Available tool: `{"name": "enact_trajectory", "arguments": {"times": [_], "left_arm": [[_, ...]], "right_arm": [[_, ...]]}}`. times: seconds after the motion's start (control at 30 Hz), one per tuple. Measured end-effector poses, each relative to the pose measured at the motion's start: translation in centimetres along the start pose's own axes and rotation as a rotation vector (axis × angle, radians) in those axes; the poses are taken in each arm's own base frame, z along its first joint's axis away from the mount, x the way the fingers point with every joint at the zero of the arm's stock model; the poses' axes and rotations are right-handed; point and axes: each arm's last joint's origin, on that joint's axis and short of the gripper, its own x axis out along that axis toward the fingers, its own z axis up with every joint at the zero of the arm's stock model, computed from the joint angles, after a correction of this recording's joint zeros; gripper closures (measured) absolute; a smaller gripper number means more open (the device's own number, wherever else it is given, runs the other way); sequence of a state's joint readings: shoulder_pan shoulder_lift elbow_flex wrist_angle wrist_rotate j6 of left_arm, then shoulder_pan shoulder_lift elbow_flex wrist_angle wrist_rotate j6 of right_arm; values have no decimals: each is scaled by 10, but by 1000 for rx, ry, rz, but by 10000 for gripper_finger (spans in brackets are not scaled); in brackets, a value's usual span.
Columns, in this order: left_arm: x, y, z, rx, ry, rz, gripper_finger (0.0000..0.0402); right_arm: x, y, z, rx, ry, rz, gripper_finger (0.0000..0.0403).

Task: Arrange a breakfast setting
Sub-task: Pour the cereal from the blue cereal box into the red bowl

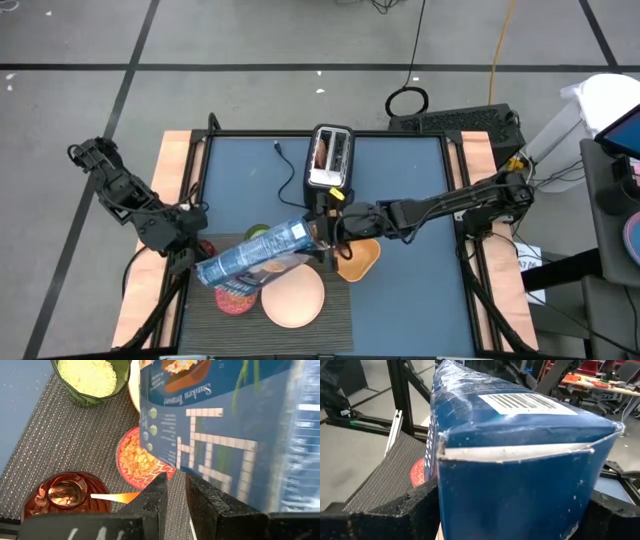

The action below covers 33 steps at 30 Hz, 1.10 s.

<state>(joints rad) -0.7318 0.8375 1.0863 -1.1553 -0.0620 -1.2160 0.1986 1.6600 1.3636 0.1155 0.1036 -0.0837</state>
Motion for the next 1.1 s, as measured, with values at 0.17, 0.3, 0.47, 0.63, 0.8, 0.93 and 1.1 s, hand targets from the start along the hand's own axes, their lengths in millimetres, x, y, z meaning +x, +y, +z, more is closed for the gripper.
{"name": "enact_trajectory", "arguments": {"times": [0.17,0.3,0.47,0.63,0.8,0.93,1.1], "left_arm": [[0,0,0,0,0,0,330],[0,0,0,0,0,0,330],[0,0,0,0,0,0,330],[0,0,0,0,0,0,330],[0,0,0,0,0,0,330],[0,0,0,0,0,0,330],[0,0,0,0,0,0,330]], "right_arm": [[-3,0,6,-5,-46,-3,90],[-3,0,3,-3,-8,1,90],[-4,0,6,-6,-32,-2,90],[-6,1,7,-4,-33,1,90],[-1,2,0,-10,4,6,90],[-2,2,5,-6,-35,3,90],[-3,2,2,-2,-3,5,90]]}}
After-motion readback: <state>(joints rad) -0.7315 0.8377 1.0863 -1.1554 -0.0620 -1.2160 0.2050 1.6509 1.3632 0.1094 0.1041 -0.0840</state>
